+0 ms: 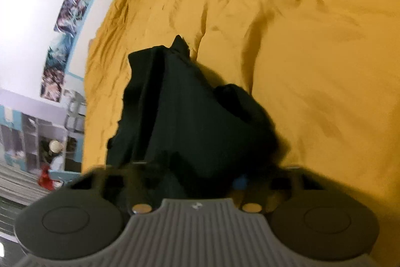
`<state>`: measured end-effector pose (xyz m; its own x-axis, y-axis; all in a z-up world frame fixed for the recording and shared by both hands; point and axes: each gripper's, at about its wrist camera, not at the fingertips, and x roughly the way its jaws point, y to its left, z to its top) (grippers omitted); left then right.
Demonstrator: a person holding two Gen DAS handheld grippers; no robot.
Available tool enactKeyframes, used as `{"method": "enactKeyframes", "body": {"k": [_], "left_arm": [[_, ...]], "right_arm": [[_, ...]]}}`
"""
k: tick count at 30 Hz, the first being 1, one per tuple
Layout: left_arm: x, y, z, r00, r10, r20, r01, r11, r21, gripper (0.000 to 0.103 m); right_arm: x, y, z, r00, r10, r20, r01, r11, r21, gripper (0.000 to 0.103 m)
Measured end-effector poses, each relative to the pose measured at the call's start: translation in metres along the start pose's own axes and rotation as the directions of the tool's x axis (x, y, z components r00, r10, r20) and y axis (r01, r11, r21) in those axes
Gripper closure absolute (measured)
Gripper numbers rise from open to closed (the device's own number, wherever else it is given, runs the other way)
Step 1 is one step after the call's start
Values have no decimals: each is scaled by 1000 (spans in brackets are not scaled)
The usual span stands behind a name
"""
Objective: Fold small clothes
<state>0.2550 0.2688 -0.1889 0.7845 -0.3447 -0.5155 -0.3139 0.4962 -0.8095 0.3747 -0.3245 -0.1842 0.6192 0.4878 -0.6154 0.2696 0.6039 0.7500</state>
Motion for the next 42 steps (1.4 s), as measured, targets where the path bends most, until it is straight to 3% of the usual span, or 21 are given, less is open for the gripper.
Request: {"method": "enactKeyframes", "body": {"k": [3,8,13,16,19,20,22,23,24,26,29,31,34,37,39,42], "left_arm": [[-8,-2,3,999,-47,25,48,997,-67,94],[-44,-30,-4,990,-120,70,121,992,-17,98],[-94,-43,-40,987,-152,52,147,986,81,99],[-112,-21,-74,994,-106,-14,107,990,90,99],[-114,1,-96,995,29,-93,-15,989,148,91],[-119,7,-97,995,24,-99,-8,988,157,89],[-133,8,-91,994,19,-104,-2,987,158,77],[-143,5,-85,993,47,-106,-28,984,179,73],[-153,0,-78,992,85,-94,-64,976,207,68],[-175,-17,-62,986,164,-27,-148,943,299,63],[-188,-43,-39,978,191,80,-206,884,420,52],[-177,-58,-28,983,160,94,-186,862,471,49],[-129,-81,-10,990,107,90,-139,833,535,49],[-72,-95,0,992,92,91,-128,793,596,49],[-36,-99,8,991,101,92,-137,774,618,49],[-11,-95,17,984,152,92,-176,744,644,49]], "right_arm": [[-2,7,3,1000,5,16,-4,1000,-31,102],[-40,31,7,996,63,56,-55,991,-123,103],[-105,36,-5,994,88,64,-74,977,-202,103],[-137,11,-26,998,44,48,-32,973,-230,103],[-144,-25,-44,999,-33,4,33,972,-232,100],[-143,-36,-48,997,-74,3,73,968,-240,86],[-144,-45,-54,994,-110,17,110,948,-299,82],[-148,-42,-56,993,-115,27,118,932,-343,73],[-153,-37,-56,990,-137,40,142,907,-397,59],[-163,-22,-57,973,-196,120,230,835,-500,44],[-174,6,-56,924,-227,309,379,656,-652,41],[-171,27,-55,929,-148,338,361,563,-744,43],[-137,63,-49,931,-49,362,348,420,-838,42],[-89,78,-34,946,12,322,298,348,-889,42],[-55,84,-21,957,-4,289,276,313,-909,42],[-16,84,1,969,-69,237,247,317,-916,43]]}}
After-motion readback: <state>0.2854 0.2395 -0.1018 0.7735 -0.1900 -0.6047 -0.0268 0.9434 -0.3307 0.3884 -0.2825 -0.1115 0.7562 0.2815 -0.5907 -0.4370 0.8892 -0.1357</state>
